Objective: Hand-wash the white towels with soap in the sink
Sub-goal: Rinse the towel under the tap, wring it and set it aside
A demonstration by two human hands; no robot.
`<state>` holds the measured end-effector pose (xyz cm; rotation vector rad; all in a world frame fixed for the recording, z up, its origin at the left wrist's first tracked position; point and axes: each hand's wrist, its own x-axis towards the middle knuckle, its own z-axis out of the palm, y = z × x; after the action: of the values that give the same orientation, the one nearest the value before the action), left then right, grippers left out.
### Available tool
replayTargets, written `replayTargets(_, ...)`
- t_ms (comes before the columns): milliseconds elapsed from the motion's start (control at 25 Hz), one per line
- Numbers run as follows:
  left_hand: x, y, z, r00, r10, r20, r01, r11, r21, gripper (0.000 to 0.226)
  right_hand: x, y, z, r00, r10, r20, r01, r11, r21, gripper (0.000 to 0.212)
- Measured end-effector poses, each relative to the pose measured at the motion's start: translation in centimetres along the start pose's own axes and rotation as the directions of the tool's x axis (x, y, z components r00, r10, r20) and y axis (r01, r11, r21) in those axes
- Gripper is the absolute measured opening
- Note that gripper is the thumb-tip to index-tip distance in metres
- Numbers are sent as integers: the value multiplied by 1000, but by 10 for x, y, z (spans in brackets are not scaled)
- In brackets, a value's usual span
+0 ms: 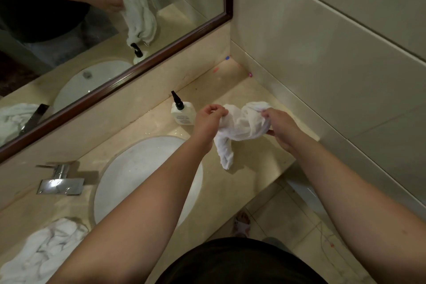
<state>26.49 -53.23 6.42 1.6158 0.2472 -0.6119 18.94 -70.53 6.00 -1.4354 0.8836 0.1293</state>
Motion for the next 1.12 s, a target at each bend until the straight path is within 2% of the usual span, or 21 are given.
replayTargets(80,7,-24,7,999,-47,-2,47,998,47,14,10,16,3,996,90,2,-90,994,59,25)
replayTargets(160,15,-49,10,989,-147,-26,148,989,27,33,20,35,6,985,170,-13,-169,984,49,28)
replayTargets(280,31,-82,17,962,-272,-4,272,962,20,65,33,61,4,976,212,-47,-212,977,-5,35)
replayTargets(320,36,-90,20,959,-284,4,284,958,45,63,38,70,3,976,212,-52,-213,977,-26,39)
replayTargets(360,39,-96,25,956,-293,9,291,953,84,53,43,78,1,976,208,-57,-211,976,-48,41)
replayTargets(440,39,-97,39,963,-270,25,259,943,210,13,52,88,-1,973,216,-83,-225,968,-114,41)
replayTargets(480,39,-99,46,966,-254,40,235,936,263,10,56,91,-2,971,219,-100,-234,956,-179,40)
replayTargets(600,44,-109,61,972,-226,69,194,930,313,16,68,111,-8,975,159,-154,-205,912,-355,44)
replayTargets(760,48,-118,68,976,-211,59,179,923,340,31,68,130,-16,953,36,-299,-160,901,-403,50)
replayTargets(880,49,-120,71,981,-176,82,129,906,404,31,61,128,-18,879,-193,-436,-56,866,-497,49)
replayTargets(960,51,-121,73,983,-158,92,100,887,450,33,58,130,-17,820,-369,-438,42,801,-597,28)
replayTargets(1000,52,-122,73,983,-157,93,98,885,455,36,58,132,-16,843,-364,-397,55,791,-609,21)
replayTargets(1080,51,-120,76,981,-169,93,113,893,435,42,60,135,-14,922,-212,-325,-21,810,-587,22)
replayTargets(1120,50,-120,77,980,-182,86,130,898,420,46,62,138,-13,934,-156,-321,-63,814,-578,25)
